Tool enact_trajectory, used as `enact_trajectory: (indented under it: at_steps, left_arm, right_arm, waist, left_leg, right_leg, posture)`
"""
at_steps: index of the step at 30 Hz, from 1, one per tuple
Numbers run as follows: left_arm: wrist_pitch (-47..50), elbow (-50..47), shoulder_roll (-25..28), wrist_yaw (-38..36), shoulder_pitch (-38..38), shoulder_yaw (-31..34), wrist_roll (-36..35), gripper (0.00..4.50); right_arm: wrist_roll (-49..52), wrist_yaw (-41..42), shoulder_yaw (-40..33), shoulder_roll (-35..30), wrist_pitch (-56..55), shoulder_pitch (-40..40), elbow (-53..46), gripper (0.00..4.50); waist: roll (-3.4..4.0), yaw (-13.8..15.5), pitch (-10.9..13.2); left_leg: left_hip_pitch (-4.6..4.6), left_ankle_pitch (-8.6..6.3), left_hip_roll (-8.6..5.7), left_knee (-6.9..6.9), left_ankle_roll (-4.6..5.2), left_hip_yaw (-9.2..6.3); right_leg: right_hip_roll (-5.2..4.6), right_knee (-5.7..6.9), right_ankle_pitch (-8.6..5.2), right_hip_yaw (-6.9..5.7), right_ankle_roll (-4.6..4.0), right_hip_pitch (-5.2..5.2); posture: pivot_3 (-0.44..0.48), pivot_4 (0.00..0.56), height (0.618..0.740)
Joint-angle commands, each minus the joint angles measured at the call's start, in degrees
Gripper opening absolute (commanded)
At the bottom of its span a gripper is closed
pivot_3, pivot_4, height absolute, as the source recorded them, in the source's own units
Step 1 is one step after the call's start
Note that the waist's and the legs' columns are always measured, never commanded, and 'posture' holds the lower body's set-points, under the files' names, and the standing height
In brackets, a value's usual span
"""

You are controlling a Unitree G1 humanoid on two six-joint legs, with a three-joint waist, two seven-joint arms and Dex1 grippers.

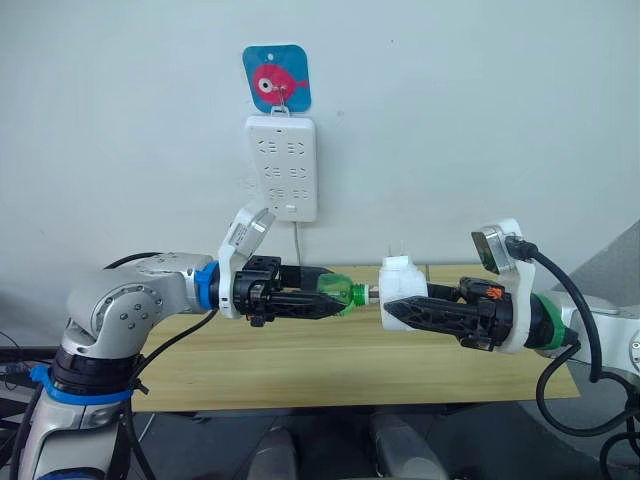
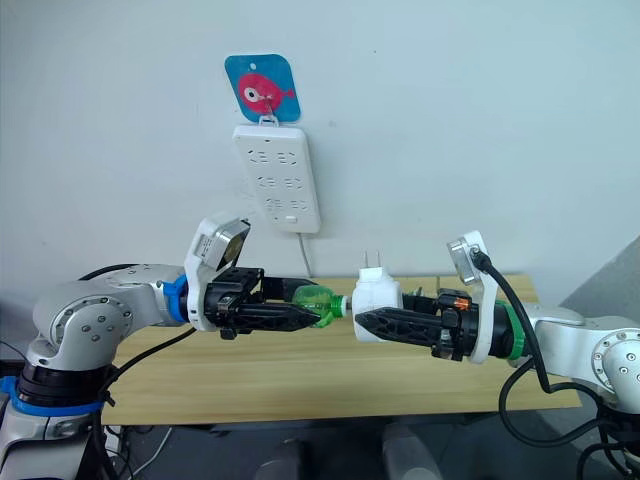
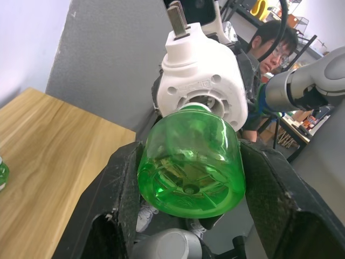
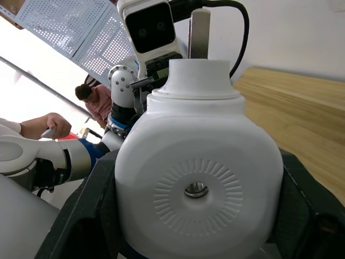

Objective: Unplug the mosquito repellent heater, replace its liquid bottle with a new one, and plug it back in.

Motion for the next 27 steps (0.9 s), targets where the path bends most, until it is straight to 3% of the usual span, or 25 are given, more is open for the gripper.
enact_trajectory:
  at_steps: [1,27]
  left_arm:
    - [0.3,-3.5,-0.42,-0.17,-0.58,0.75,-2.74,2.37]
    - [0.32,-5.02,-0.41,-0.87,0.24,0.21,-2.19,2.37]
  right_arm:
    - [0.67,-0.23,-0.22,0.61,-1.18,-0.95,-0.9,3.0]
    - [-1.18,-0.98,0.14,2.09,-0.84,-0.71,-0.04,3.0]
  waist:
    - [0.0,0.0,-0.03]
    - [-0.01,0.0,-0.14]
  left_leg:
    - [0.0,0.0,0.0,0.0,0.0,0.0]
    - [0.0,0.0,0.0,0.0,0.0,-0.01]
  right_leg:
    - [0.0,0.0,0.0,0.0,0.0,0.0]
    - [0.0,0.01,0.0,0.0,0.0,0.0]
  posture:
    - [-0.119,0.09,0.711]
    - [-0.116,0.083,0.711]
